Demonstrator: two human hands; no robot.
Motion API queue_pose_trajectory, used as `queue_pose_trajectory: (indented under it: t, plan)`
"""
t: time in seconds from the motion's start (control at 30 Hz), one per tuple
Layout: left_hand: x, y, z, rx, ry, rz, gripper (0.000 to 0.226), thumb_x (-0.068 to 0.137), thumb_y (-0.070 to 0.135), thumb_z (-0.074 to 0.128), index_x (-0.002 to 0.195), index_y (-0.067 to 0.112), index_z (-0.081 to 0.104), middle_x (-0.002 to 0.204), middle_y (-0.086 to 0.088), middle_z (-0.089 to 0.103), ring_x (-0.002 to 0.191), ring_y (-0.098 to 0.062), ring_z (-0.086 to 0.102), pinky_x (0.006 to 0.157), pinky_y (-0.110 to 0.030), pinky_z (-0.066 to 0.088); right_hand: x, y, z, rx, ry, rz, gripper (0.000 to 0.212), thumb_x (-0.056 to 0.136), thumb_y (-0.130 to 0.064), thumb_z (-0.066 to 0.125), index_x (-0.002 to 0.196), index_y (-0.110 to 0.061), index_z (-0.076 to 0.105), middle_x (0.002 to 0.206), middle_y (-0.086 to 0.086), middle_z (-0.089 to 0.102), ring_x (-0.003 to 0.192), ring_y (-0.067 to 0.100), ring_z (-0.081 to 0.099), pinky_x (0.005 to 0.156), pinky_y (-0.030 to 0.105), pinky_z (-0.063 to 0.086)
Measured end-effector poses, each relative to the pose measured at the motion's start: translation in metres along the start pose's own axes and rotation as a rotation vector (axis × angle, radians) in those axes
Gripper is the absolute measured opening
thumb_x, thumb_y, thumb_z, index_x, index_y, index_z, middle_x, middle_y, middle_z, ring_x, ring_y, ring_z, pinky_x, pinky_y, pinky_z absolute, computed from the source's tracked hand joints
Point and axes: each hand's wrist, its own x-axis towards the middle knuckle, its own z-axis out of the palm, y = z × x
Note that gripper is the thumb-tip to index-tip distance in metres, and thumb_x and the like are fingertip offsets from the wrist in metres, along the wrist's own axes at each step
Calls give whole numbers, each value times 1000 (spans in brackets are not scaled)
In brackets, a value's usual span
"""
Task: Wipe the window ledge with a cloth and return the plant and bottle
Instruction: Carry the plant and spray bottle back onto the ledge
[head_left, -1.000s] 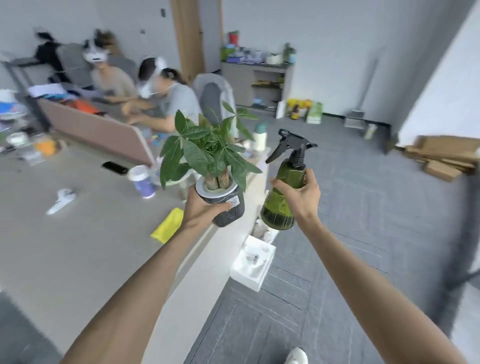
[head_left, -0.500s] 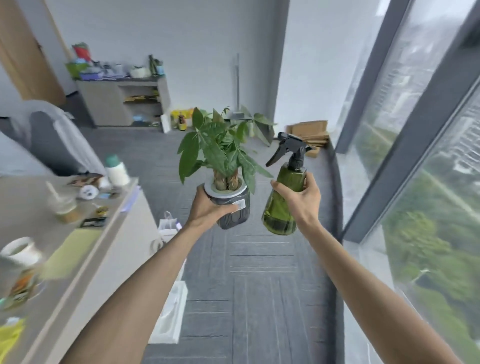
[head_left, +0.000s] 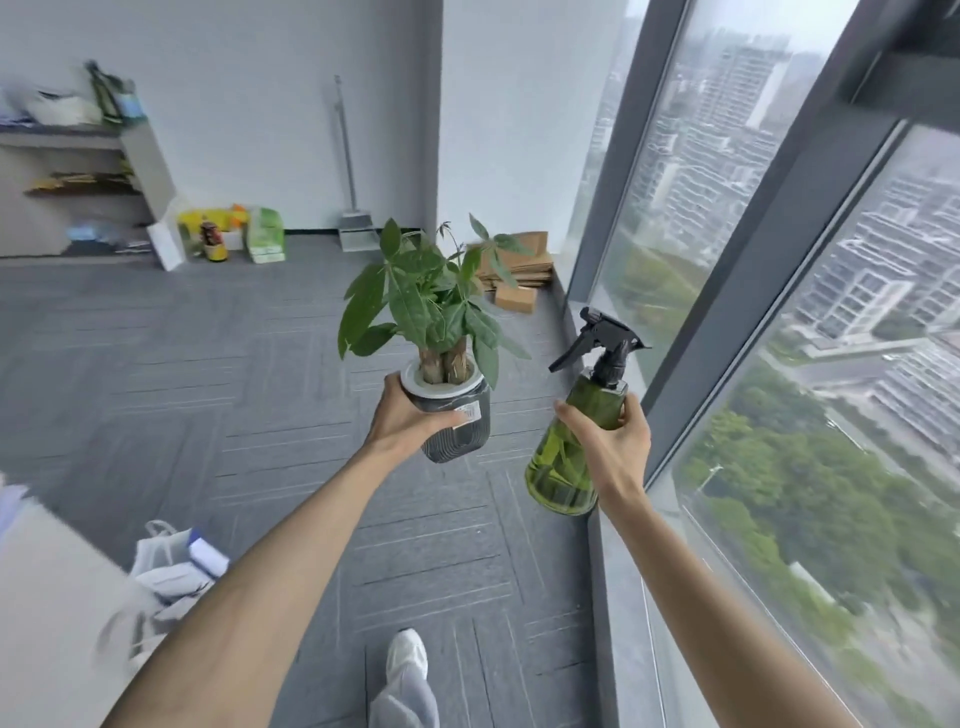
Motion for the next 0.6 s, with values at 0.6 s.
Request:
queue_pose_trajectory:
  t: [0.6]
  plan:
    - [485,9,156,61,-346,51,60,64,7,90,86,37,43,95,15,58,86,2,58,69,-2,44,442,52,103,8,375,81,40,65,-37,87,86,-25,55,83,-3,66,76,18,66,71,36,60]
